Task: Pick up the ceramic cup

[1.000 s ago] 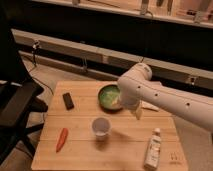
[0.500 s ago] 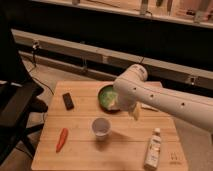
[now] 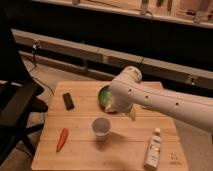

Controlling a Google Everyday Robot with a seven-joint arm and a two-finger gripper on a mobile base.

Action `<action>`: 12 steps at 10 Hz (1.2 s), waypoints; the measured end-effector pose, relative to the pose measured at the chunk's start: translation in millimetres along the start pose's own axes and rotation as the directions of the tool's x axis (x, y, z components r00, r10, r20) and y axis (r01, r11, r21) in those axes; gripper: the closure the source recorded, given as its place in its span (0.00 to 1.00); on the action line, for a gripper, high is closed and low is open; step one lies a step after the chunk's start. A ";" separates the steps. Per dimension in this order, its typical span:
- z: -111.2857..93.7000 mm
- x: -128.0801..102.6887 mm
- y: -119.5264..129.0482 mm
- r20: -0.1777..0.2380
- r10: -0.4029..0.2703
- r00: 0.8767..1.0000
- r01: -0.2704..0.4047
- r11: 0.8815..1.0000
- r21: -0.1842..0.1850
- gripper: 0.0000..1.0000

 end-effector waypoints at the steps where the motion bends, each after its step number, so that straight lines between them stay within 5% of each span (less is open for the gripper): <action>1: 2.0 -1.5 -1.6 0.001 -0.008 1.000 0.008 1.000 0.001 0.20; 12: 25.3 -15.2 -27.0 -0.009 -0.140 0.990 0.140 0.990 -0.013 0.20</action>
